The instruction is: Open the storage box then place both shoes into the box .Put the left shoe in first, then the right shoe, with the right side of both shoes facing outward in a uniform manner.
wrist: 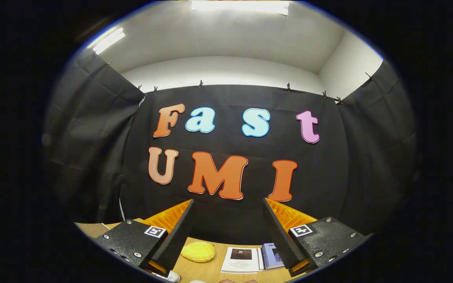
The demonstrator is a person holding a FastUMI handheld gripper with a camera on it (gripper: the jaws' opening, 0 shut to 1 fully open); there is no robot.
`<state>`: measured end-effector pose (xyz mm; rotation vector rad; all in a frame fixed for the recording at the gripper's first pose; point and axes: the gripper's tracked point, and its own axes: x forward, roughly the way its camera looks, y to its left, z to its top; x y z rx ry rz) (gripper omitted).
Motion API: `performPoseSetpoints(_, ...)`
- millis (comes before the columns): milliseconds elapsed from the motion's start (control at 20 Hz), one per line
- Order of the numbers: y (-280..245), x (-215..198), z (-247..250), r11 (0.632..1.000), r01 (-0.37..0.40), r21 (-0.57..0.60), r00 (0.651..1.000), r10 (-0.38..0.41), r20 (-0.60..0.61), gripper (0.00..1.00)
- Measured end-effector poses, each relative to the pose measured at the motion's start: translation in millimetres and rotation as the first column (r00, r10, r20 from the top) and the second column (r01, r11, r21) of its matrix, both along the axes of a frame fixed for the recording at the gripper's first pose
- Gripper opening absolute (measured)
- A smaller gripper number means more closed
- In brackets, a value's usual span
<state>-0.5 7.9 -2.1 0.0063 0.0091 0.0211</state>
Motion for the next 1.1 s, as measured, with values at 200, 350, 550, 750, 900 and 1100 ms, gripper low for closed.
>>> performPoseSetpoints(200,5,0,-2,1.000,-0.014,0.006,1.000,0.014,-0.007,0.99)
performPoseSetpoints(350,14,-1,-12,0.999,-0.032,0.029,0.999,0.033,-0.037,0.99)
performPoseSetpoints(550,41,-5,-39,0.993,-0.083,0.081,0.990,0.092,-0.107,0.99)
performPoseSetpoints(750,81,-12,-79,0.976,-0.161,0.145,0.959,0.189,-0.212,0.99)
performPoseSetpoints(900,118,-22,-112,0.949,-0.220,0.226,0.909,0.284,-0.306,0.99)
performPoseSetpoints(1100,171,-50,-164,0.878,-0.249,0.410,0.787,0.430,-0.442,0.99)
